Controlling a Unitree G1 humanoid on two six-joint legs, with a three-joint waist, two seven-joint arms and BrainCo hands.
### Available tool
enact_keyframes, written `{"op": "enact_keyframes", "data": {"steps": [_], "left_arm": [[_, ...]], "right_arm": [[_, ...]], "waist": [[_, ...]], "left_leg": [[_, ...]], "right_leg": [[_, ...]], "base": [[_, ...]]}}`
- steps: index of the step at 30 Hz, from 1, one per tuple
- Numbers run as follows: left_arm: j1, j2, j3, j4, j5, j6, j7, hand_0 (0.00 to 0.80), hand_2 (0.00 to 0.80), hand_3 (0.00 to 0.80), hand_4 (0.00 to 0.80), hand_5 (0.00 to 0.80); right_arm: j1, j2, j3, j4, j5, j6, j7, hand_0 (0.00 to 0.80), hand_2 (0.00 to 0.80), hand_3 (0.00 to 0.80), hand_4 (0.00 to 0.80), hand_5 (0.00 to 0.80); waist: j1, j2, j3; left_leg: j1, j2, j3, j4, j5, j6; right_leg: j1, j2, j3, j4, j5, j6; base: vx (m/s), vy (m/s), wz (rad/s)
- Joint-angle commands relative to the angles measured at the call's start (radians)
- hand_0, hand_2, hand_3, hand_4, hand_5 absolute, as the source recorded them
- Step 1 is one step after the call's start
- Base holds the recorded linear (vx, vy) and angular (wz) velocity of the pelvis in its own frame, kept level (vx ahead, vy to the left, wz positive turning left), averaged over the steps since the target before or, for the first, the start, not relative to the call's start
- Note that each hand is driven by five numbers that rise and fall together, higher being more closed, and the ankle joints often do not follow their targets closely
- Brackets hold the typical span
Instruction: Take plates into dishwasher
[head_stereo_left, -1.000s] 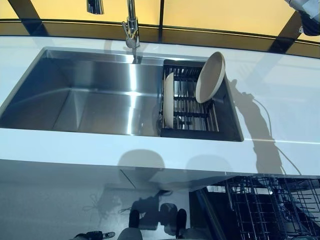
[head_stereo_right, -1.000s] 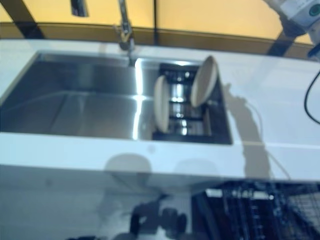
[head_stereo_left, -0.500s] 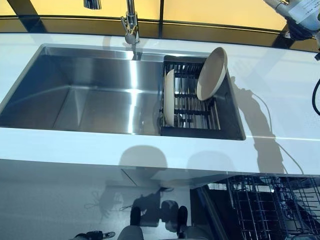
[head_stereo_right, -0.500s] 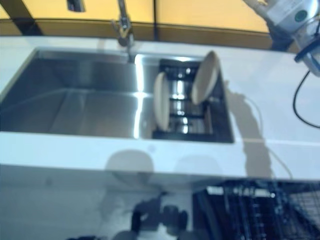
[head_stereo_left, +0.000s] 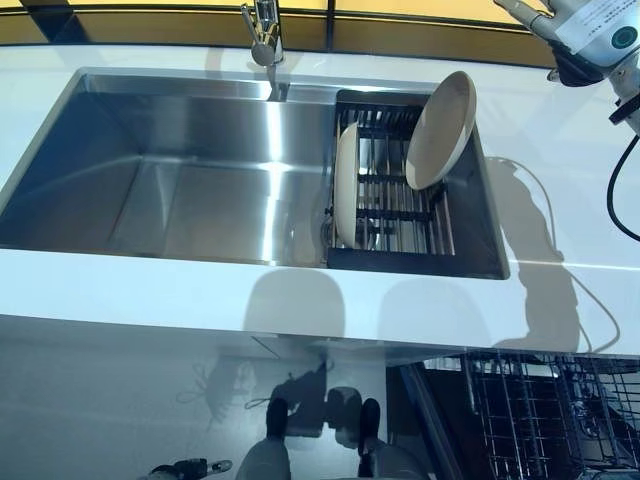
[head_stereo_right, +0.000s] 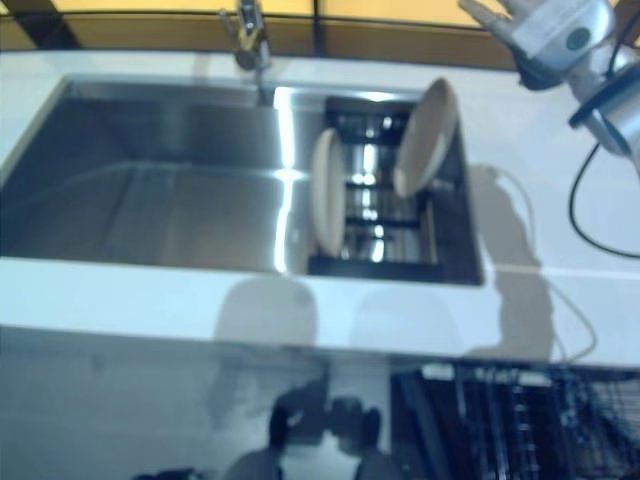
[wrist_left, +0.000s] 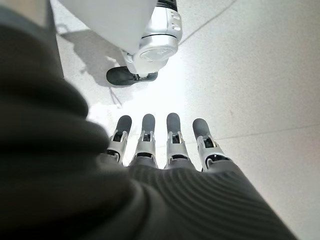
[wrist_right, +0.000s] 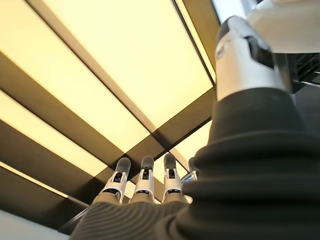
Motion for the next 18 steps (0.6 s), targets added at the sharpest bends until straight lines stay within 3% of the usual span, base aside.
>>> {"op": "enact_keyframes", "data": {"steps": [1,18], "left_arm": [[-0.038,0.025,-0.017,0.024,-0.036,-0.007,-0.006,0.000,0.000,0.000,0.000,0.000],[-0.061,0.025,-0.014,0.018,-0.070,-0.009,-0.028,0.000,0.000,0.000,0.000,0.000]], "right_arm": [[-0.096,-0.023,0.054,-0.006,-0.020,0.031,-0.001,0.000,0.000,0.000,0.000,0.000],[-0.097,0.001,0.067,-0.020,-0.090,0.017,0.017,0.000,0.000,0.000,0.000,0.000]], "waist": [[0.030,-0.019,0.006],[0.027,-0.004,0.047]], "left_leg": [[-0.030,-0.016,0.008,-0.004,-0.003,0.013],[-0.058,-0.017,0.017,-0.004,0.005,0.010]], "right_leg": [[0.004,-0.037,0.014,0.000,-0.009,0.089],[-0.027,-0.042,0.010,0.000,-0.001,0.088]], "base": [[0.000,0.000,0.00],[0.000,0.000,0.00]]}}
